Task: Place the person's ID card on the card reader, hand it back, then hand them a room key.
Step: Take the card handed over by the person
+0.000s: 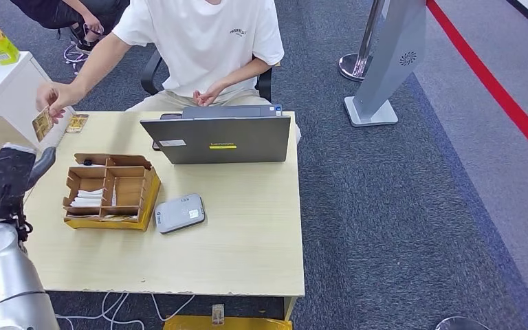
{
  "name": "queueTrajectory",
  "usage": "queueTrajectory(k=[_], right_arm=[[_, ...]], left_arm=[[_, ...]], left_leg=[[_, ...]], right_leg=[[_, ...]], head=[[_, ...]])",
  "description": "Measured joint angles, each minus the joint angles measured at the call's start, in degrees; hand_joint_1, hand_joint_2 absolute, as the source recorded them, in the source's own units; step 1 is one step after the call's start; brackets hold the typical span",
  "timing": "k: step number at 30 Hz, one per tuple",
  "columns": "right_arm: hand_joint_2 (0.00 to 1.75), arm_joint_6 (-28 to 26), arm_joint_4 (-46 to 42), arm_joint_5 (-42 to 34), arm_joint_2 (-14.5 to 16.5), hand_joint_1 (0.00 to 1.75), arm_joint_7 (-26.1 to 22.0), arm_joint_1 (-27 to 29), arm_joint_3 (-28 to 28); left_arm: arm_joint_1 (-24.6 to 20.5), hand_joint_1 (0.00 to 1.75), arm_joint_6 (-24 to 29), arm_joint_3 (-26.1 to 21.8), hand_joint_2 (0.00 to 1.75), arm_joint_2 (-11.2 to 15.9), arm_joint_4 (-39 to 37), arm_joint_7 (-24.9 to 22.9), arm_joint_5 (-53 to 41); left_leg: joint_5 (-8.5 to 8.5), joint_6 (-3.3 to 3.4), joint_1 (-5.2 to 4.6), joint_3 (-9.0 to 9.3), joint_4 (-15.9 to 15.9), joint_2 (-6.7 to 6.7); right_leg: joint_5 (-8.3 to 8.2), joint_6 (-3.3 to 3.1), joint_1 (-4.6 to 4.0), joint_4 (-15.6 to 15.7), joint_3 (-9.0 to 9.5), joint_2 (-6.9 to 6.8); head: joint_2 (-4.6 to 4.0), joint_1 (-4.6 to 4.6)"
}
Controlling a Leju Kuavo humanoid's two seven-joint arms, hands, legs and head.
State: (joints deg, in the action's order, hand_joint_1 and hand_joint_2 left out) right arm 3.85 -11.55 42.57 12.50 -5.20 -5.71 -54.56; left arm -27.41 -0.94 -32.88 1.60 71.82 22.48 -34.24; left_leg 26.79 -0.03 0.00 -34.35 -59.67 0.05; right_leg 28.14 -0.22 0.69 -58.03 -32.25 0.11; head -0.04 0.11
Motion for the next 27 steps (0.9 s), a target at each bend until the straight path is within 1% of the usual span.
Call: queueTrajectory(k=[16,20,27], right_arm=[[1.75,0.00,0.01,1.53,0.41,0.00,0.35,-0.68,0.00],[1.75,0.01,0.06,2.04,0.48,0.00,0.46,-0.92,0.01],[1.75,0.00,0.20,2.92,0.57,0.00,0.95,-1.31,0.01]], left_arm=[[-12.32,0.00,12.11,19.01,1.75,3.17,-10.01,-9.04,-20.93],[-15.51,1.75,15.23,23.52,1.75,3.89,-12.84,-11.26,-26.09],[-21.47,1.75,20.29,31.63,1.75,4.75,-19.18,-14.64,-34.51]], left_leg=[[-0.04,0.00,0.00,-0.02,-0.03,-0.01],[-0.04,0.00,0.00,-0.03,-0.03,0.00],[-0.07,-0.02,0.00,-0.05,-0.03,-0.01]], right_leg=[[-0.04,0.02,0.00,-0.01,0.00,0.00],[-0.05,0.03,0.00,-0.02,0.00,0.01],[-0.09,0.07,0.00,-0.02,-0.01,0.02]], head=[[0.00,0.00],[0.00,0.01],[0.00,-0.02]])
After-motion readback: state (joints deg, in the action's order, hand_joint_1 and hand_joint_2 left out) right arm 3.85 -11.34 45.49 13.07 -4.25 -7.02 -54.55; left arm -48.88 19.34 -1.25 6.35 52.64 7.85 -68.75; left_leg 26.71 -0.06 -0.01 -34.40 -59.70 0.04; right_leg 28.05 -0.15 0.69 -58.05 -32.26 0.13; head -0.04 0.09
